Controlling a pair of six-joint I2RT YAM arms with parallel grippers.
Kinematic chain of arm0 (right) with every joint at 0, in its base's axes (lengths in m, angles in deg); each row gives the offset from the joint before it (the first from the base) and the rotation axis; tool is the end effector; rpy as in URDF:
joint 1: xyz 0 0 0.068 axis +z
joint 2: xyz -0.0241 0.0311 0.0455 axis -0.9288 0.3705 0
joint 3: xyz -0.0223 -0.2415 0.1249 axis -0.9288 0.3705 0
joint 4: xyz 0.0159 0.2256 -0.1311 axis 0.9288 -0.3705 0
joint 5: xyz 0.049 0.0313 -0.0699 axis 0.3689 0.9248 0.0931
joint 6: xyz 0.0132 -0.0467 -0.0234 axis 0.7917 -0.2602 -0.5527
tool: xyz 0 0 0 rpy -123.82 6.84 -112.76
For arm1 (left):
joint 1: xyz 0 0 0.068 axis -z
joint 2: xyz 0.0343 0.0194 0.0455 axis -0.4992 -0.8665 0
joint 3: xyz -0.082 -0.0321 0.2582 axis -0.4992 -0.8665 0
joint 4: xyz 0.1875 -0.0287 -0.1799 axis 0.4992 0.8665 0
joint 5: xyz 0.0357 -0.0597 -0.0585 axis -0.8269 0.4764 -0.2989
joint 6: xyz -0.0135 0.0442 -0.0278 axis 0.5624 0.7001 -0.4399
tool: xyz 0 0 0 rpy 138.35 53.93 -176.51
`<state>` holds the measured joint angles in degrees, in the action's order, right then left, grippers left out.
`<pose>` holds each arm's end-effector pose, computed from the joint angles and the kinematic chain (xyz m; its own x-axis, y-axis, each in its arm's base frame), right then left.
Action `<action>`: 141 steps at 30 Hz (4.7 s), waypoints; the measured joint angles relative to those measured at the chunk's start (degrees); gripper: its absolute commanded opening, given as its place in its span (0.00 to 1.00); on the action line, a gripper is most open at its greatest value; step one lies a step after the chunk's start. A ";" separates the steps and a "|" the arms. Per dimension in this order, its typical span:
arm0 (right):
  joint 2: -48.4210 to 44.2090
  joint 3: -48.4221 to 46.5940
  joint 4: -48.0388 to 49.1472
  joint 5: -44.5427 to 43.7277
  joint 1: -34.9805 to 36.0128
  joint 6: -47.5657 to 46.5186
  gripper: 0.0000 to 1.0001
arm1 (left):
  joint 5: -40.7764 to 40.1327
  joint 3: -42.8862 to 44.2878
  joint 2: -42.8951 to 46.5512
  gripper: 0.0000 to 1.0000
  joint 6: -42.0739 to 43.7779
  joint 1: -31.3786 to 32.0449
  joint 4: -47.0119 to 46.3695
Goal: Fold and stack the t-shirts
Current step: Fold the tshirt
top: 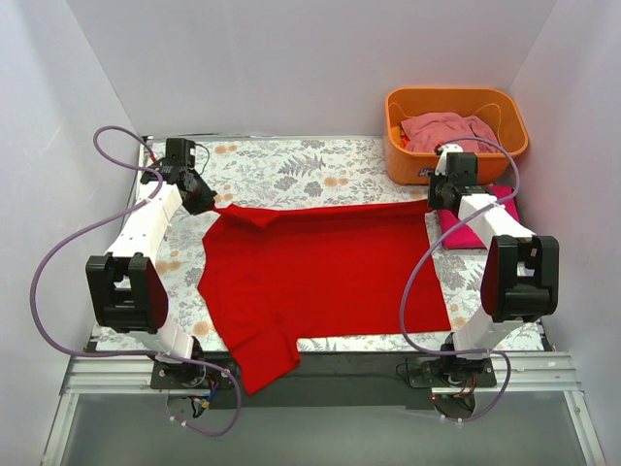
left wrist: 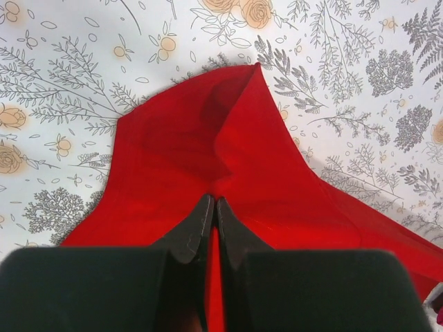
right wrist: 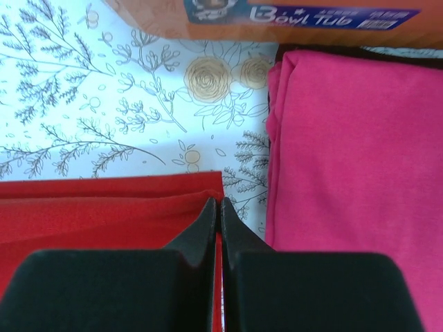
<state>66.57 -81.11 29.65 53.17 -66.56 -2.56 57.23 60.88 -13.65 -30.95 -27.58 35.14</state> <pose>0.3667 0.0089 0.2327 -0.6489 -0.0323 -0.7602 0.0033 0.9990 -0.0453 0.3333 -0.0105 0.2897 -0.2109 -0.9569 -0.1999 -0.8438 0.2814 -0.4569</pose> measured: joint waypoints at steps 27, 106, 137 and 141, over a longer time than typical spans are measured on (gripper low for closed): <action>-5.07 13.25 3.08 -1.07 0.00 2.99 0.01 | 3.06 -17.90 12.50 0.00 -3.32 -0.02 -3.65; -8.17 25.81 12.20 11.65 -2.95 17.64 0.33 | 10.80 -33.90 26.49 0.01 -10.40 2.43 -1.79; -12.11 14.73 7.15 14.97 17.00 12.35 0.50 | 15.08 -36.15 28.83 0.02 -11.23 8.07 -0.07; -8.90 13.55 7.17 16.57 21.49 11.69 0.50 | 15.15 -36.15 28.85 0.02 -12.28 9.25 -0.09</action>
<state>57.67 -67.56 36.82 69.74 -45.07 9.14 72.37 24.73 15.20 -43.23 -18.33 35.05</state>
